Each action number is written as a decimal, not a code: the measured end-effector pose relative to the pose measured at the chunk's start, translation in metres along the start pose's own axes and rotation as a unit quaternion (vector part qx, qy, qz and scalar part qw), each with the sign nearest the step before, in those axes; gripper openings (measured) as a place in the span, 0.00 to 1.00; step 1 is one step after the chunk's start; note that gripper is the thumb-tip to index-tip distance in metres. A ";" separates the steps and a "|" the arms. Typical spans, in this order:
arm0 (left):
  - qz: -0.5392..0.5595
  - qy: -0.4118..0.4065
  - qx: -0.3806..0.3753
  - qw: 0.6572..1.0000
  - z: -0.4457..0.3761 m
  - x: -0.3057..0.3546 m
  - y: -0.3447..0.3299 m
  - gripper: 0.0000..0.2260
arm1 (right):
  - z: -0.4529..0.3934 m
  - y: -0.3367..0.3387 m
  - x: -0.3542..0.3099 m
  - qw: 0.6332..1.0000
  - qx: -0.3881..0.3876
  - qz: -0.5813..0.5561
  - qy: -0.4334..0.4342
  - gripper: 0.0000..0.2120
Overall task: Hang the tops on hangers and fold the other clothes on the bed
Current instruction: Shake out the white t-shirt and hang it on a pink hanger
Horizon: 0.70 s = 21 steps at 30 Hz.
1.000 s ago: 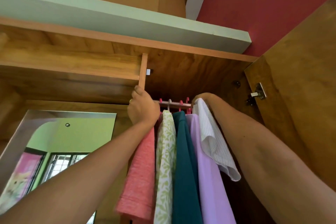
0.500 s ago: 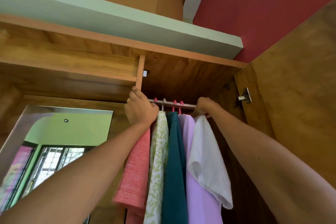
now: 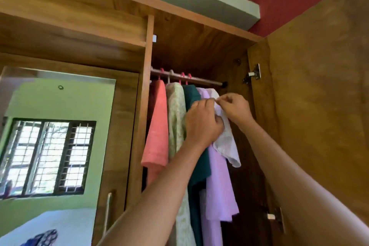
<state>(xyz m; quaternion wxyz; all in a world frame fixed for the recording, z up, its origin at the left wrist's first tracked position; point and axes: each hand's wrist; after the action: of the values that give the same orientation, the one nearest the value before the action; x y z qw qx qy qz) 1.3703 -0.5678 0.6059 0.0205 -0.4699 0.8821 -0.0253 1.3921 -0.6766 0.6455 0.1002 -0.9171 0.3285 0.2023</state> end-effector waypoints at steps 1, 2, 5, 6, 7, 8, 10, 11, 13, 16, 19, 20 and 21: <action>0.045 0.047 -0.008 0.998 0.012 0.005 -0.002 0.18 | 0.018 0.011 0.004 1.000 0.018 0.004 -0.014 0.11; 0.089 0.092 -0.009 0.992 0.017 0.008 -0.001 0.19 | 0.031 0.020 0.006 0.999 0.031 -0.002 -0.029 0.10; 0.265 0.198 -0.028 0.943 0.054 0.028 0.007 0.19 | 0.087 0.057 0.014 0.995 0.066 -0.014 -0.078 0.07; 0.332 0.217 -0.046 0.917 0.075 0.039 0.012 0.20 | 0.112 0.071 0.018 0.991 0.085 -0.018 -0.100 0.06; 0.386 0.226 -0.061 0.892 0.089 0.047 0.017 0.21 | 0.133 0.081 0.021 0.986 0.107 -0.023 -0.122 0.07; 0.435 0.237 -0.089 0.864 0.113 0.060 0.024 0.21 | 0.163 0.099 0.024 0.979 0.135 -0.014 -0.150 0.08; 0.497 0.250 -0.130 0.820 0.146 0.078 0.037 0.19 | 0.207 0.127 0.022 0.971 0.155 -0.003 -0.182 0.09; 0.527 0.265 -0.160 0.791 0.165 0.090 0.047 0.16 | 0.235 0.146 0.020 0.966 0.169 0.017 -0.195 0.10; 0.568 0.297 -0.214 0.737 0.195 0.107 0.063 0.14 | 0.280 0.182 0.009 0.952 0.199 0.061 -0.223 0.15; 0.632 0.356 -0.259 0.638 0.238 0.136 0.084 0.14 | 0.339 0.242 -0.017 0.932 0.236 0.128 -0.243 0.19; 0.666 0.369 -0.317 0.565 0.279 0.175 0.109 0.16 | 0.387 0.300 -0.057 0.909 0.258 0.202 -0.257 0.20; 0.670 0.368 -0.337 0.549 0.292 0.190 0.119 0.17 | 0.401 0.315 -0.071 0.903 0.264 0.208 -0.267 0.22; 0.680 0.364 -0.362 0.523 0.305 0.214 0.137 0.18 | 0.420 0.336 -0.091 0.891 0.283 0.227 -0.275 0.27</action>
<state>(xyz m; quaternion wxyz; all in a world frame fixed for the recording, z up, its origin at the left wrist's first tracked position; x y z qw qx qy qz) 1.1560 -0.6771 0.2904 -0.4632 0.3556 0.7979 0.1491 0.9841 -0.7499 0.2911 0.3929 -0.6584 0.5302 0.3620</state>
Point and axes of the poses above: each hand's wrist, its own z-axis away from the middle knuckle, its own y-axis out of the back of the hand, x = y × z, and after that the axes turned 13 degrees about x, right-handed
